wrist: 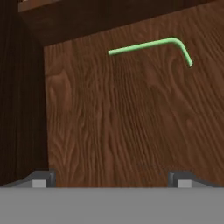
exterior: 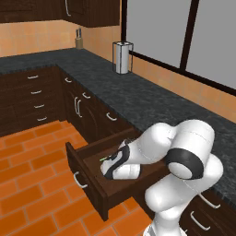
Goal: Take a straw from the drawer in front and place it inside the glass cup on the dining counter.
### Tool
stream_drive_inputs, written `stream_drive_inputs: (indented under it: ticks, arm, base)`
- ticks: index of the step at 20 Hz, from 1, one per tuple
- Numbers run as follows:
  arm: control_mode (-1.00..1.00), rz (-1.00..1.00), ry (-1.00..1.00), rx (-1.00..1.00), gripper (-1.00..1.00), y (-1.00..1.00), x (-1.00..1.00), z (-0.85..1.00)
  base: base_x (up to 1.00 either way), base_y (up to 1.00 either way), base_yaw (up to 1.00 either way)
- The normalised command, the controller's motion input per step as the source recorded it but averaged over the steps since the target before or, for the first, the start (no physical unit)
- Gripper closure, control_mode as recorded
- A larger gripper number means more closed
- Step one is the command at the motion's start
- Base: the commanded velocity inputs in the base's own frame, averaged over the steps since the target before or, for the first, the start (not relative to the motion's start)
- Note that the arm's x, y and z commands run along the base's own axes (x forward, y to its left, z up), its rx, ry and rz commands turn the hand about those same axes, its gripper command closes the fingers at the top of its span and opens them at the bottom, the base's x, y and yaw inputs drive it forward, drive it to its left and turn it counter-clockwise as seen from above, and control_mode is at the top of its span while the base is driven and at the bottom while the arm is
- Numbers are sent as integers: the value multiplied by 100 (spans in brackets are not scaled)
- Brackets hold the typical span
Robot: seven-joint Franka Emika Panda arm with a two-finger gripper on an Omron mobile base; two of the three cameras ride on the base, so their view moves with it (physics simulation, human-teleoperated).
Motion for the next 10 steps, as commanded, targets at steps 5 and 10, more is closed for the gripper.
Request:
stream_drive_inputs:
  ticks: [5,10]
  arm:
    - [-100,-6,4,-9,-100,-40,81,76]
    - [-100,2,7,-14,-100,-4,93,37]
  base:
    - [0,0,0]
    - [0,0,0]
